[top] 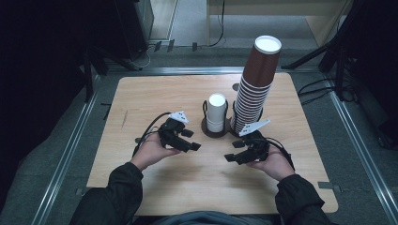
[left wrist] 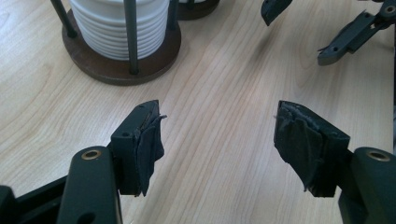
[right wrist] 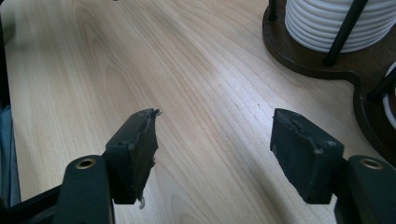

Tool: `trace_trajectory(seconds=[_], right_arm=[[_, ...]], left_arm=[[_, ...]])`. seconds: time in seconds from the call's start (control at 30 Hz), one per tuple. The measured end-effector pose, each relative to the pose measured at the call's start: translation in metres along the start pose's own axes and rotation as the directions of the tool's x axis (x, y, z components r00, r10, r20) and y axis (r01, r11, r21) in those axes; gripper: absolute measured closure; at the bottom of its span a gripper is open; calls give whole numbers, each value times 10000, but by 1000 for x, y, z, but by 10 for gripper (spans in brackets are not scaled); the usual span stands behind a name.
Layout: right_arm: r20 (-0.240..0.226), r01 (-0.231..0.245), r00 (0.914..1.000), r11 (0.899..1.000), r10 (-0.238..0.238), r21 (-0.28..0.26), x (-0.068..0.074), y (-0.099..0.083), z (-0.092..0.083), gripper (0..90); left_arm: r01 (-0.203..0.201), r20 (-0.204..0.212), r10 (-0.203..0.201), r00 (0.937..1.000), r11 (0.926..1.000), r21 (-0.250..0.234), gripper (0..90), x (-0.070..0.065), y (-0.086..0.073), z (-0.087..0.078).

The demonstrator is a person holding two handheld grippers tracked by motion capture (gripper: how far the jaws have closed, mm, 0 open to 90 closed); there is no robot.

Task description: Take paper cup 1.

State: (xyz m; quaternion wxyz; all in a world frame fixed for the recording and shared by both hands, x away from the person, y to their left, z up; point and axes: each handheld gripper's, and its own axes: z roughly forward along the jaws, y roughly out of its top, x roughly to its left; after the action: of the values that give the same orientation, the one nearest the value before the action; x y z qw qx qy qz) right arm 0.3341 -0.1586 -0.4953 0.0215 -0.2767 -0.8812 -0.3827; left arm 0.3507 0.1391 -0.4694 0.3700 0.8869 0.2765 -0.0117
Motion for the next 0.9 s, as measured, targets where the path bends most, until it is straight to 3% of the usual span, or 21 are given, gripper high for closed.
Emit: trace_trajectory(seconds=[0.33,0.53,0.63,0.73,0.9], right_arm=[[-189,413,9990,9981,-404,455,3,3,9,400],[-117,423,9990,9989,-421,214,4,8,16,438],[112,558,9984,9984,-559,135,5,9,18,466],[494,339,9982,9994,-335,-80,5,11,21,514],[1003,113,9949,9975,-43,-698,7,17,26,579]], left_arm=[[217,267,-207,9994,9991,-373,262,6,0,-3],[77,103,-72,9999,9986,-519,255,8,7,-4],[-29,-23,28,10000,9988,-485,219,8,13,-4],[-315,-171,308,9994,9987,-404,205,8,21,-5],[-390,-83,386,9992,9977,-556,196,13,39,-11]])
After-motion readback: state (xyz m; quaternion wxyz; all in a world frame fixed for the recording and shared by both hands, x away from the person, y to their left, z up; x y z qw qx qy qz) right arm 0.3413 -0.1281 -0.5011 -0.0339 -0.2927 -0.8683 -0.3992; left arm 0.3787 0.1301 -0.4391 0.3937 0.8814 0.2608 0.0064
